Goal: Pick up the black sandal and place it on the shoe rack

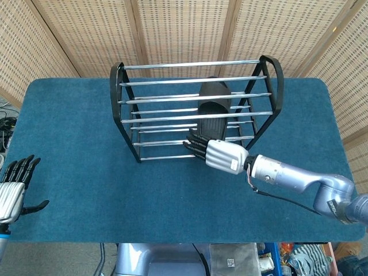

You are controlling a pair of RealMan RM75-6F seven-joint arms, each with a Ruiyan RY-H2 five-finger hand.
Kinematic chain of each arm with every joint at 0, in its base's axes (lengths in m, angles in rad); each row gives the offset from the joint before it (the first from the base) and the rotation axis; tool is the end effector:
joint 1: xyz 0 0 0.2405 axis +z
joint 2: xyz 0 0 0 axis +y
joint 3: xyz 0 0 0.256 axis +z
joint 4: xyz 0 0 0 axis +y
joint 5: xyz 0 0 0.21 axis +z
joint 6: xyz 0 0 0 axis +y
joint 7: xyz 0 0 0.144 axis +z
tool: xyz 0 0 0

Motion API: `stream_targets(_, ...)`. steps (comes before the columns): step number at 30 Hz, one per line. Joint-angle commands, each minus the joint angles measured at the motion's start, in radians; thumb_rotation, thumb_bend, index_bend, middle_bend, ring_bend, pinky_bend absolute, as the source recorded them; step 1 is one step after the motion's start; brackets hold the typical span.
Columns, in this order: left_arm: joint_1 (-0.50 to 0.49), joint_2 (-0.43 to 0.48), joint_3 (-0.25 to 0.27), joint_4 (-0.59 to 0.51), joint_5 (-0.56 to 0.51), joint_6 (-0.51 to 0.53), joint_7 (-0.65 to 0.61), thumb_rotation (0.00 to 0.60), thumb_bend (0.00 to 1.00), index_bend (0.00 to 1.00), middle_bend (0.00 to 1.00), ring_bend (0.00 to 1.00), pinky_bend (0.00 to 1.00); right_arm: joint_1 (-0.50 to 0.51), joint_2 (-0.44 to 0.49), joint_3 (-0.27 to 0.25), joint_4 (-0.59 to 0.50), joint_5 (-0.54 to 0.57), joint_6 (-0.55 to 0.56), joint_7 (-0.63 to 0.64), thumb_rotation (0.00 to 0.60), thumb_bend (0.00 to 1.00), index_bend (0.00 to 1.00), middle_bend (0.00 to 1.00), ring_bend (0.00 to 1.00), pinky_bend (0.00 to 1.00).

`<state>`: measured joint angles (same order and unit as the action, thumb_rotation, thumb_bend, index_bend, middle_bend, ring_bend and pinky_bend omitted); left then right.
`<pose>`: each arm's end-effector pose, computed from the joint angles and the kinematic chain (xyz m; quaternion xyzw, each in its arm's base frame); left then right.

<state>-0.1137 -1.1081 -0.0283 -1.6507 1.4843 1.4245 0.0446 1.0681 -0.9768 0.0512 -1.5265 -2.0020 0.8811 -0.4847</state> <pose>-0.3060 0.1843 0.1488 -0.6153 -0.4006 -0.3657 0.5719 -0.0674 -0.3640 0.1185 0.8586 0.3150 0.2222 0.3381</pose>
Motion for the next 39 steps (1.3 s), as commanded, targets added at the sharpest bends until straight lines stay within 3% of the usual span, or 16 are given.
stream_targets(1, 0.002, 0.001, 0.002, -0.001, 0.007, 0.005, -0.002, 0.600, 0.02, 0.00, 0.00, 0.00, 0.00, -0.076, 0.027, -0.008, -0.050, -0.008, 0.108, -0.031, 0.600, 0.35, 0.13, 0.00, 0.00, 0.03)
stream_targets(9, 0.010, 0.004, 0.011, -0.004, 0.035, 0.028, -0.011, 0.600, 0.02, 0.00, 0.00, 0.00, 0.00, -0.269, 0.030, -0.074, -0.038, -0.012, 0.374, 0.036, 0.600, 0.13, 0.12, 0.00, 0.00, 0.03)
stream_targets(13, 0.022, -0.002, 0.016, 0.003, 0.062, 0.064, -0.008, 0.600, 0.02, 0.00, 0.00, 0.00, 0.00, -0.439, 0.000, -0.113, -0.021, 0.056, 0.548, 0.087, 0.600, 0.00, 0.03, 0.00, 0.00, 0.00)
stream_targets(19, 0.042, -0.021, 0.023, 0.021, 0.114, 0.128, -0.001, 0.600, 0.02, 0.00, 0.00, 0.00, 0.00, -0.654, -0.042, -0.156, -0.051, 0.232, 0.670, 0.151, 0.600, 0.00, 0.00, 0.00, 0.00, 0.00)
stream_targets(24, 0.055, -0.046, 0.028, 0.049, 0.153, 0.173, 0.002, 0.600, 0.02, 0.00, 0.00, 0.00, 0.00, -0.802, -0.078, -0.169, -0.056, 0.391, 0.732, 0.284, 0.600, 0.00, 0.00, 0.00, 0.00, 0.00)
stream_targets(31, 0.063, -0.052, 0.034, 0.045, 0.164, 0.185, 0.015, 0.600, 0.02, 0.00, 0.00, 0.00, 0.00, -0.900, -0.154, -0.141, -0.024, 0.499, 0.754, 0.416, 0.600, 0.00, 0.00, 0.00, 0.00, 0.00)
stream_targets(39, 0.064, -0.041, 0.035, 0.029, 0.149, 0.170, 0.014, 0.600, 0.02, 0.00, 0.00, 0.00, 0.00, -0.942, -0.195, -0.094, -0.015, 0.546, 0.774, 0.470, 0.600, 0.00, 0.00, 0.00, 0.00, 0.00)
